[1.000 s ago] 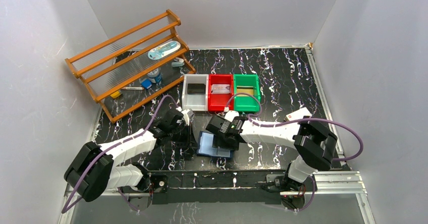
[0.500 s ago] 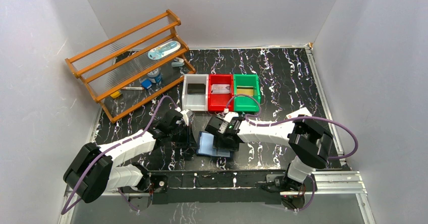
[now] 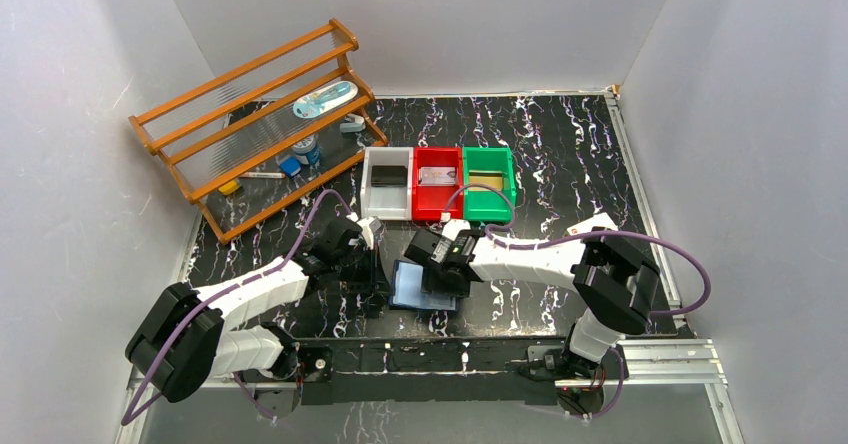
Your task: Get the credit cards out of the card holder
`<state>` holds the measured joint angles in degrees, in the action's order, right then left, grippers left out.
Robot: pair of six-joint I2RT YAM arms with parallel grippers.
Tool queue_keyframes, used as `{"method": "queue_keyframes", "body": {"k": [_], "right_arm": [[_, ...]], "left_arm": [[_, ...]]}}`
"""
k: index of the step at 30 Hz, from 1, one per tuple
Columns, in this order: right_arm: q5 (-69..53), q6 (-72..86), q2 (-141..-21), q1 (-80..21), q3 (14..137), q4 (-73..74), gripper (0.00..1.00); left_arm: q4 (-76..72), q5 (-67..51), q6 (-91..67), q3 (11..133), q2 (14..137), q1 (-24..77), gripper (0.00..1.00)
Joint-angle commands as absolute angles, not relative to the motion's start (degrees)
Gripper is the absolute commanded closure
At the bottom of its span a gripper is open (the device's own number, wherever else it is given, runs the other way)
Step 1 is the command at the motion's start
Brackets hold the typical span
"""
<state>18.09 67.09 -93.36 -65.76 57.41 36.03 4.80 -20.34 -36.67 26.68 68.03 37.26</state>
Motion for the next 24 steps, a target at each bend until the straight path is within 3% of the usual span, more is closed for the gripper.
{"method": "queue_keyframes", "body": {"k": [1,6,13,24], "right_arm": [[19.96,66.71,-91.29,-66.08,60.62,37.07,0.41],[19.83,66.13,-90.59,-66.26,61.54,37.07,0.41],[13.52,62.14,-88.92,-66.20,59.11,25.89,0.38],[4.00,57.53,-94.18,-66.01,62.96,16.66,0.37]], "left_arm": [[5.01,-21.09,-36.74,26.21,67.68,37.49,1.00],[5.09,-21.05,-36.65,26.18,67.77,37.46,1.00],[5.10,-21.09,-36.63,26.23,67.80,37.40,1.00],[5.16,-20.51,-36.85,25.60,67.12,37.44,1.00]]}}
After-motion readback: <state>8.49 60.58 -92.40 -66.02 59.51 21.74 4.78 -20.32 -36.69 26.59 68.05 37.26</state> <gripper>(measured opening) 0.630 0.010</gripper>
